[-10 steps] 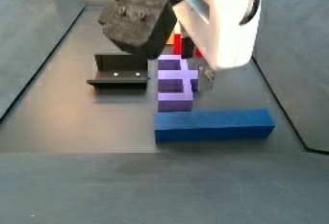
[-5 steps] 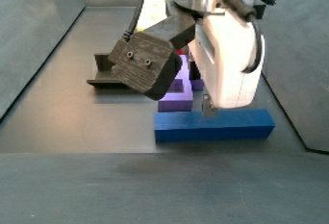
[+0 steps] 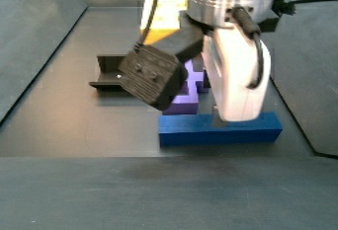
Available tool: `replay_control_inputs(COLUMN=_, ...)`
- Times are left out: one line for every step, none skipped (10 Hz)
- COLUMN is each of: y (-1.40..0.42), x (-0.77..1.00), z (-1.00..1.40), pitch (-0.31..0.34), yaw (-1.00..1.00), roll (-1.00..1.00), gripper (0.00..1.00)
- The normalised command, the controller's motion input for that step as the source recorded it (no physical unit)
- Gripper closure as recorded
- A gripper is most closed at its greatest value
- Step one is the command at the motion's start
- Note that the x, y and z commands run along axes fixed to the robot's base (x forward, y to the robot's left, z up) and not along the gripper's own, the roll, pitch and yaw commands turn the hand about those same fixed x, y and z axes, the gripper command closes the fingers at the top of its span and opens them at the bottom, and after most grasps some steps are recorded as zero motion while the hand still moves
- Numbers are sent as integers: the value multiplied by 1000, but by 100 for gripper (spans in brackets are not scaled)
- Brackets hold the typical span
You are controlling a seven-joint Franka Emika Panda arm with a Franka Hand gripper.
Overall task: Pick up the blue object. Move up. Move to above the board. Insert the blue object.
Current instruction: Pick up the blue object.
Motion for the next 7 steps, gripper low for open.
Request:
replay_control_inputs(y=37, x=-80, z=-269, pitch=-37, yaw=-40, roll=7, gripper=0)
replay_control_inputs(y=0, x=0, z=-329, pitch=-43, yaw=-3, roll=136, gripper=0)
replay_control_inputs(y=0, x=0, z=-323, pitch=-64, yaw=0, roll=226, gripper=0)
replay_control_inputs(y=26, x=-80, z=-243, pitch=-83, yaw=0, roll=214, gripper=0)
replay_control_inputs(y=100, x=-263, z=-71, pitch=-73, yaw=-100, roll=70, gripper=0)
replay_control_inputs(y=109, x=-214, z=-80, pitch=-80, yaw=-117, roll=0, gripper=0)
replay_control_inputs(y=100, x=-69, z=-177, pitch=-83, yaw=-60, roll=0, gripper=0)
